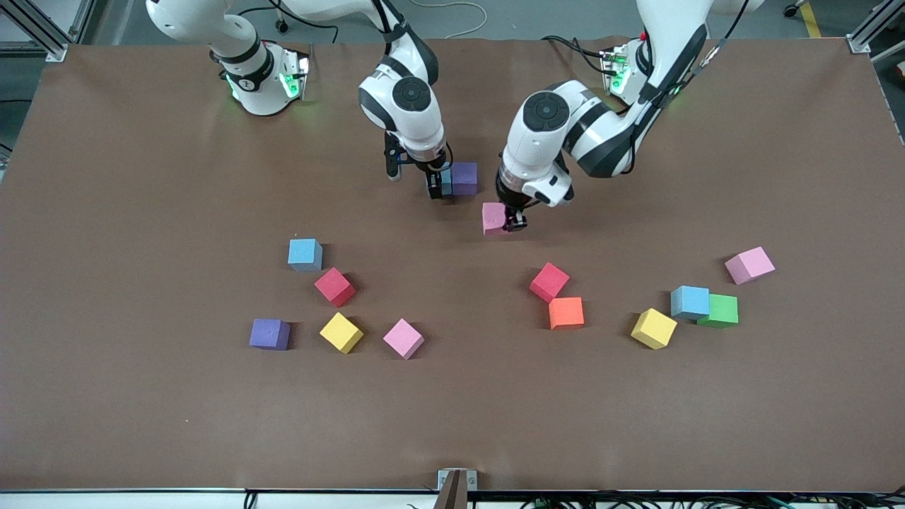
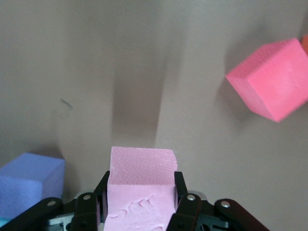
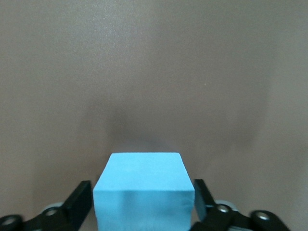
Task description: Arrange 11 blocks into digit 3
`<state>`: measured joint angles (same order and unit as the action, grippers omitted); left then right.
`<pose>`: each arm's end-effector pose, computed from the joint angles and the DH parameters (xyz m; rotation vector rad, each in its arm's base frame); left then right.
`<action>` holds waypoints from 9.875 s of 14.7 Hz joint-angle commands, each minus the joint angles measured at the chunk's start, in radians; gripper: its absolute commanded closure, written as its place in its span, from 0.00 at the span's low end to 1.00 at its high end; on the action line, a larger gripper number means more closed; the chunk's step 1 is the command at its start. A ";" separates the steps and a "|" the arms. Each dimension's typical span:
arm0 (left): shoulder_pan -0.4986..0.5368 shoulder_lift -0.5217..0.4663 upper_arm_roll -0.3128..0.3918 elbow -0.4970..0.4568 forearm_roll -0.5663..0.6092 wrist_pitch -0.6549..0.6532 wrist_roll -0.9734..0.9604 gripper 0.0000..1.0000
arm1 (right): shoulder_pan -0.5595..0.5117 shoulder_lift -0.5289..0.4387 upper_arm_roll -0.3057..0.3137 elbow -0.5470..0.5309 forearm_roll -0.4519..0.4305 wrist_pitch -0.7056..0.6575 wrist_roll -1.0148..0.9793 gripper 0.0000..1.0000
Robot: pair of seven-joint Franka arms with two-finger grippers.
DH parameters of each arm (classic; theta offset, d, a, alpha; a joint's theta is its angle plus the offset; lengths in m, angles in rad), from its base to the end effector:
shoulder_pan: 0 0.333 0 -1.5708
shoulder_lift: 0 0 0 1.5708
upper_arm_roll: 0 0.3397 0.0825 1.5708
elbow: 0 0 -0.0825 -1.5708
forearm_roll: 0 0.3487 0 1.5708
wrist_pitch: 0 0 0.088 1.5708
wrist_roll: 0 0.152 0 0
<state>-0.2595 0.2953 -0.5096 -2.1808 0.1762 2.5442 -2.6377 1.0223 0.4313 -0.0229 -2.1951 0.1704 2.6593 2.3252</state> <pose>0.4052 -0.3842 0.2852 1.9388 2.3321 -0.0746 0.3005 0.4647 0.1953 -2.3056 2.0910 0.1163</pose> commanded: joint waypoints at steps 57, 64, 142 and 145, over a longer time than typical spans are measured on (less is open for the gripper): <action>-0.073 0.050 -0.087 -0.231 -0.014 0.275 -0.206 0.83 | -0.611 0.119 -0.011 0.316 -0.083 -0.229 -1.290 0.96; -0.069 0.051 -0.087 -0.215 -0.014 0.275 -0.203 0.73 | -0.504 0.084 0.000 0.328 -0.088 -0.236 -1.432 1.00; 0.233 -0.429 0.382 0.572 -0.194 -1.098 2.467 0.00 | -0.126 0.040 0.032 0.170 -0.061 -0.202 -1.535 0.97; 0.233 -0.443 0.381 0.546 -0.196 -1.095 2.466 0.00 | -0.126 0.040 0.032 0.170 -0.060 -0.202 -1.534 0.92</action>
<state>-0.0365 -0.1076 -0.1278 -1.5854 0.0031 1.4305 -0.1879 0.8808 0.4732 0.0156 -2.0110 0.0982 2.4566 0.7771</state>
